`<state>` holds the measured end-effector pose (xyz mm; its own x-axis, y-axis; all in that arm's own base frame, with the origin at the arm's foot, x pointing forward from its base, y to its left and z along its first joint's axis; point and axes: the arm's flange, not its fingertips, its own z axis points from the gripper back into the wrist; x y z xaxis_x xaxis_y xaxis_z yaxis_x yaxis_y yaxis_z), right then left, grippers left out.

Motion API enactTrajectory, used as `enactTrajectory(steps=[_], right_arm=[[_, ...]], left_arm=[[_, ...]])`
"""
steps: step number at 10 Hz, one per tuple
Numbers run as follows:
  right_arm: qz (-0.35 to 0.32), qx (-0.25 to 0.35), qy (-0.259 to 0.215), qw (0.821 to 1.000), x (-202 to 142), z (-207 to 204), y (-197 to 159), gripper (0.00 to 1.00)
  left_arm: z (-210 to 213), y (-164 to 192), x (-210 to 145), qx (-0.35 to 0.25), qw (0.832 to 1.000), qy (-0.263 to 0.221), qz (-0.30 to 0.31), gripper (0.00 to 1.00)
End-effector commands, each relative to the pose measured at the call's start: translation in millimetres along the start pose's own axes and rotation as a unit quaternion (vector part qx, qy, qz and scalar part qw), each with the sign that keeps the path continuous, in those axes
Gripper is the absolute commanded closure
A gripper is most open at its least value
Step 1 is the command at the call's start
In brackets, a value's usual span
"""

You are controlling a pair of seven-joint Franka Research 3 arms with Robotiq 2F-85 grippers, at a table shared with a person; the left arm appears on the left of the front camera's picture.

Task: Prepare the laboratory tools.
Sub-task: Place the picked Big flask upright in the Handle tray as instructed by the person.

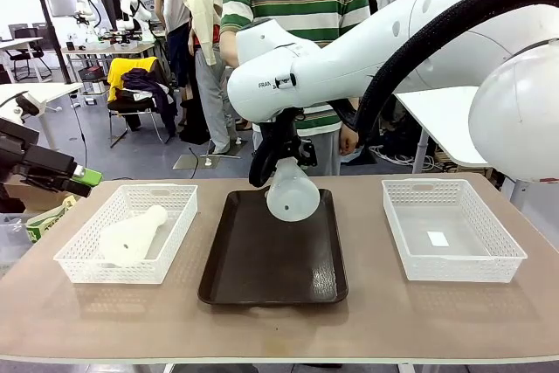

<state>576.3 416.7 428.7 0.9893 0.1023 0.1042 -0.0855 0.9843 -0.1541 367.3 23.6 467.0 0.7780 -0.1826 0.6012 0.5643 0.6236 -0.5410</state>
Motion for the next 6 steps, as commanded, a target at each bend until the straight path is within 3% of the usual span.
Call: enactTrajectory(steps=[1,6], right_arm=[[0.001,0.000,-0.001,1.000,-0.9,1.5,0.1,1.00],[0.001,0.000,-0.001,1.000,-0.9,1.5,0.1,1.00]], left_arm=[[0.2,2.4,-0.7,-0.010,1.000,-0.010,-0.008,0.00],[0.2,2.4,-0.7,-0.010,1.000,-0.010,-0.008,0.00]])
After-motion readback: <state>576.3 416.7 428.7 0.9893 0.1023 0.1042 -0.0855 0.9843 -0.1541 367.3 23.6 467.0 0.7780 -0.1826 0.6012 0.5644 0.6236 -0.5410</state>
